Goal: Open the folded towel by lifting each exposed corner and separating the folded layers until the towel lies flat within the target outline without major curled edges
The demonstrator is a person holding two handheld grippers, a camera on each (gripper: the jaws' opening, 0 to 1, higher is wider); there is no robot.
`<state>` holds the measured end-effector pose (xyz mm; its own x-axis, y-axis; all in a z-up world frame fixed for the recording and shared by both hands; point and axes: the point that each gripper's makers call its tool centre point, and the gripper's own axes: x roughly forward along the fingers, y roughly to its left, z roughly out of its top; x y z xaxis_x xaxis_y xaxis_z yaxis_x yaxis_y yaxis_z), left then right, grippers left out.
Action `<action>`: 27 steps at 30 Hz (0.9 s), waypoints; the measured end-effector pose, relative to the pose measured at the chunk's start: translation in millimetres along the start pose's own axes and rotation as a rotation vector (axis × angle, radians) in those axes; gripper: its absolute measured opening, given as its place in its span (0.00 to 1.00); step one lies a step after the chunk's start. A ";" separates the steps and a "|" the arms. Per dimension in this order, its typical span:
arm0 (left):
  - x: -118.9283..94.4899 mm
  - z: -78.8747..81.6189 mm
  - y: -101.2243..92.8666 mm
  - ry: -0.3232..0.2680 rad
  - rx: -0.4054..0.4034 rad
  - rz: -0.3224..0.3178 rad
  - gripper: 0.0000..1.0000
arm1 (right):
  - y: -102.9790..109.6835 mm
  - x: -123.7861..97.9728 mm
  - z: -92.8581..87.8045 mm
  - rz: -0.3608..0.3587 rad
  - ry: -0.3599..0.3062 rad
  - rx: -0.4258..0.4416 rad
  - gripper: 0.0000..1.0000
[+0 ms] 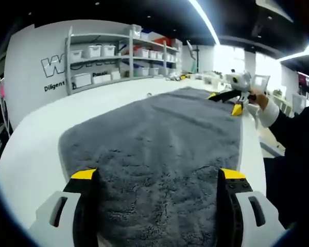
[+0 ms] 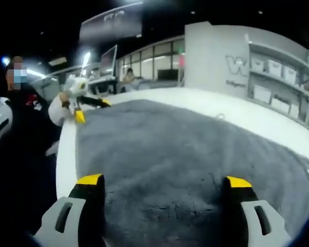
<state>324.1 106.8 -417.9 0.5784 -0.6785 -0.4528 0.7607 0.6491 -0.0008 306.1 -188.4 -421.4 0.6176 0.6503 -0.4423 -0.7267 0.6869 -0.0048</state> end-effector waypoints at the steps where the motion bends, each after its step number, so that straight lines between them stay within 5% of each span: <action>1: -0.1 -0.1 1.3 0.001 0.000 0.000 0.94 | 1.5 -0.3 -0.2 0.002 -0.001 -0.001 0.94; 8: 0.4 3.0 16.9 -0.004 -0.018 -0.002 0.91 | 4.3 -1.9 0.0 0.004 -0.043 -0.007 0.93; 14: 2.4 27.5 27.2 -0.129 -0.057 -0.007 0.91 | 9.1 -10.5 9.6 0.006 -0.102 -0.026 0.90; 19: 11.5 34.8 29.9 -0.143 -0.036 0.006 0.92 | 8.1 -25.9 27.8 0.000 -0.193 0.013 0.98; 27: 28.3 52.8 40.1 -0.170 -0.014 0.028 0.95 | -41.6 -58.9 10.2 -0.129 -0.151 0.036 0.99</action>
<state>386.5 95.5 -383.7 0.6413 -0.7081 -0.2956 0.7405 0.6720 -0.0032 303.0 -252.0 -386.0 0.7450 0.5956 -0.3005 -0.6291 0.7771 -0.0194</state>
